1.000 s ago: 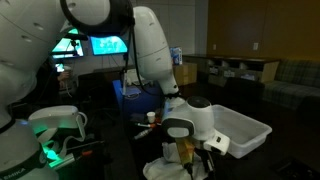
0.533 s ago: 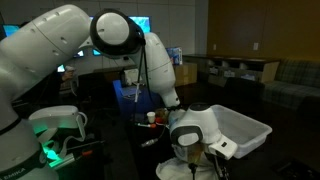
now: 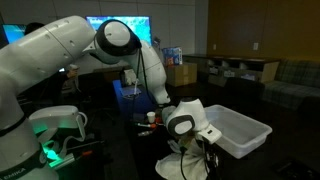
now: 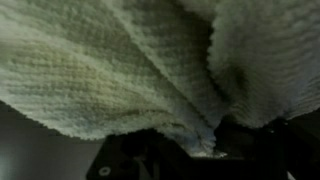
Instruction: Use the cloth to push the objects on the counter to the left, then put it in the box
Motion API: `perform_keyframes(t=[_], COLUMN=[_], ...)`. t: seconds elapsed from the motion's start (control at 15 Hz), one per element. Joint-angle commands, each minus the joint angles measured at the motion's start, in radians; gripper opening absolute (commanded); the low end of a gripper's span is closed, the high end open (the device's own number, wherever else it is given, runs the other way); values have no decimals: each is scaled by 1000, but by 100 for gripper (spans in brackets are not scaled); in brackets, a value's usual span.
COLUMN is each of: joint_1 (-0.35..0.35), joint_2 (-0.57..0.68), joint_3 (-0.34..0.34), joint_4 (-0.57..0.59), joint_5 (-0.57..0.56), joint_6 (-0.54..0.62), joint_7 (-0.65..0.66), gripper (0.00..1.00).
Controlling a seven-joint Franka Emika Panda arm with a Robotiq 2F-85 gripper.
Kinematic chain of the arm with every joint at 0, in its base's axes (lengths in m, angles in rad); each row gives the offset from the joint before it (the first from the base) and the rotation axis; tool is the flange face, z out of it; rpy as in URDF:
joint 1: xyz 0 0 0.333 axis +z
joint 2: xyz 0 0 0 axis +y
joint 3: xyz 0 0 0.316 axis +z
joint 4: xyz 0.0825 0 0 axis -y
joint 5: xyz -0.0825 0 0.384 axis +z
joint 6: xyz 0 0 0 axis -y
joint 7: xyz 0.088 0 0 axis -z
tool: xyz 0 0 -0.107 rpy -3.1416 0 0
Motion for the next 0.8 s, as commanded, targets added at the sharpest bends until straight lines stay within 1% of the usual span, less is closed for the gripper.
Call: perform_keyframes(t=[0.0, 0.2, 0.33, 0.73], joint_1=[103, 157, 180, 211], joint_2=[33, 39, 32, 54], joint_3=[-29, -28, -21, 16], joint_4=[24, 33, 29, 82], joint_5=[8, -5, -14, -33], joint_6=[-34, -56, -69, -81], joint_7=[95, 153, 178, 216], gripper=[8, 8, 8, 8])
